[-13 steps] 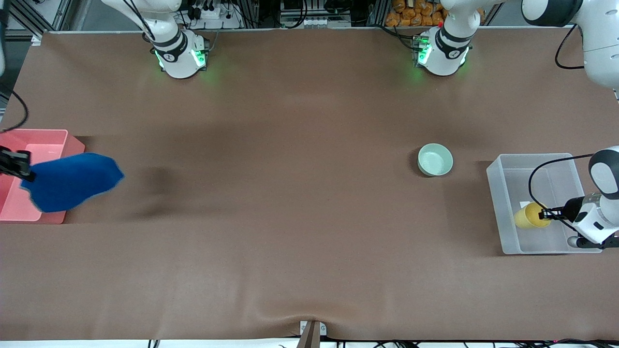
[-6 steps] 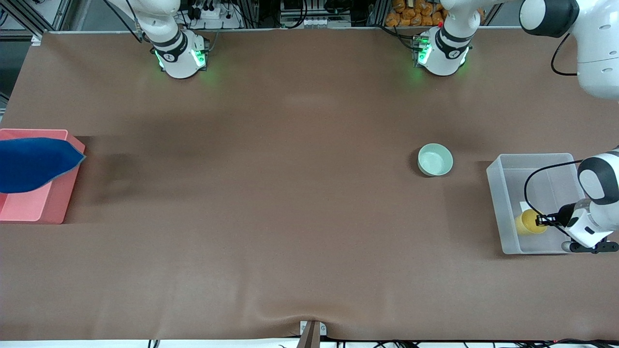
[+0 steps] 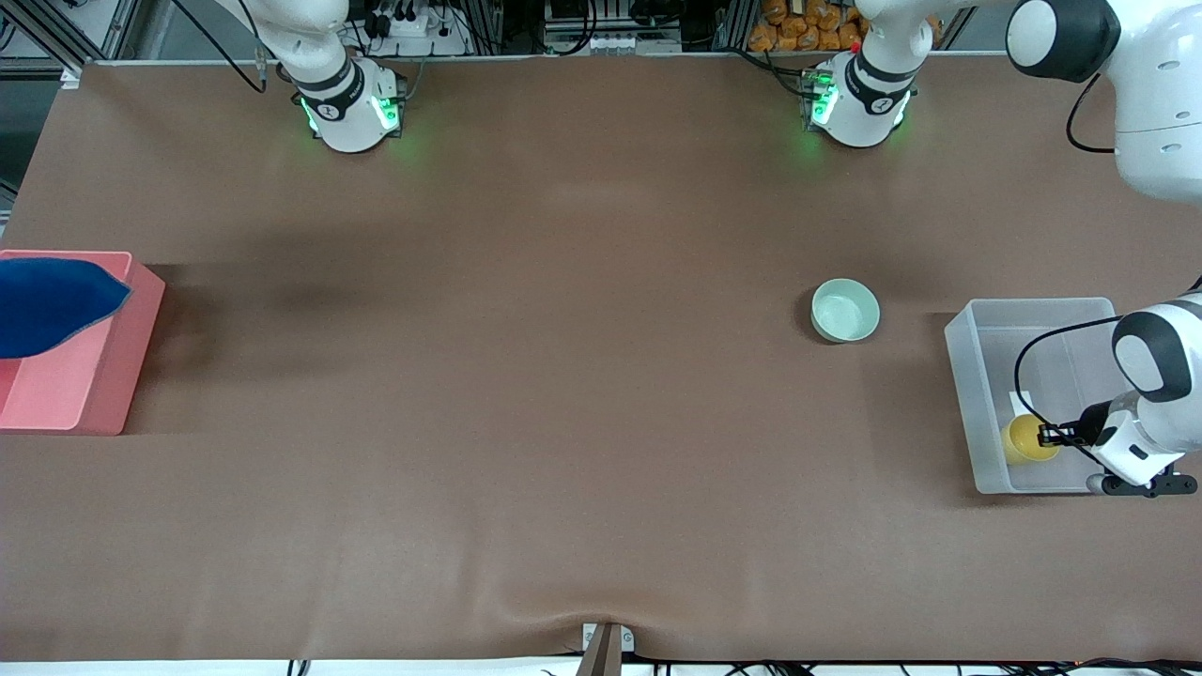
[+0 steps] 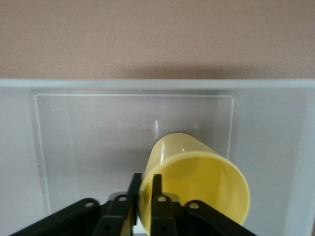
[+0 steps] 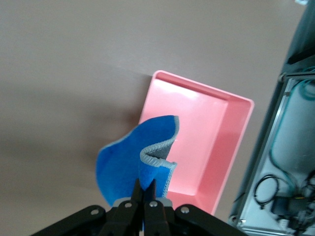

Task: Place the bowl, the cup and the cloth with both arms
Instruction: 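Lower the cup into the clear bin and release it with the left gripper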

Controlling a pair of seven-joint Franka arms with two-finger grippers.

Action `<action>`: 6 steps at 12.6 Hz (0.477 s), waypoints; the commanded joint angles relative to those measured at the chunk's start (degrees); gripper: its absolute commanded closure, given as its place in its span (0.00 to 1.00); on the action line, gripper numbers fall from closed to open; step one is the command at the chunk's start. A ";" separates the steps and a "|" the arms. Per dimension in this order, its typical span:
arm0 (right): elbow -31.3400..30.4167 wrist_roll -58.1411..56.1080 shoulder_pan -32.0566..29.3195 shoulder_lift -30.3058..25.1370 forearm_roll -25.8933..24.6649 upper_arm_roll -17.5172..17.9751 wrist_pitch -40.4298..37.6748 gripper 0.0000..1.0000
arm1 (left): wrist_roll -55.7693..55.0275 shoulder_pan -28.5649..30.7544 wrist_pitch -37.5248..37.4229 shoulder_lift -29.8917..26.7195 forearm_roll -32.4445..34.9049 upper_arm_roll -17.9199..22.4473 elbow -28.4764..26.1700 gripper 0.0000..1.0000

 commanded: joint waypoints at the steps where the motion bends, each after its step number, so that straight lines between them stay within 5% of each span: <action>1: 0.86 -5.35 -4.14 1.57 -1.49 1.02 3.15 1.00 | 0.87 0.22 0.07 0.57 1.22 -0.31 1.36 0.61; 6: 0.77 -12.89 -5.99 1.75 -1.49 1.02 3.52 1.00 | 0.87 0.05 -2.47 -1.36 2.79 -0.23 1.44 0.45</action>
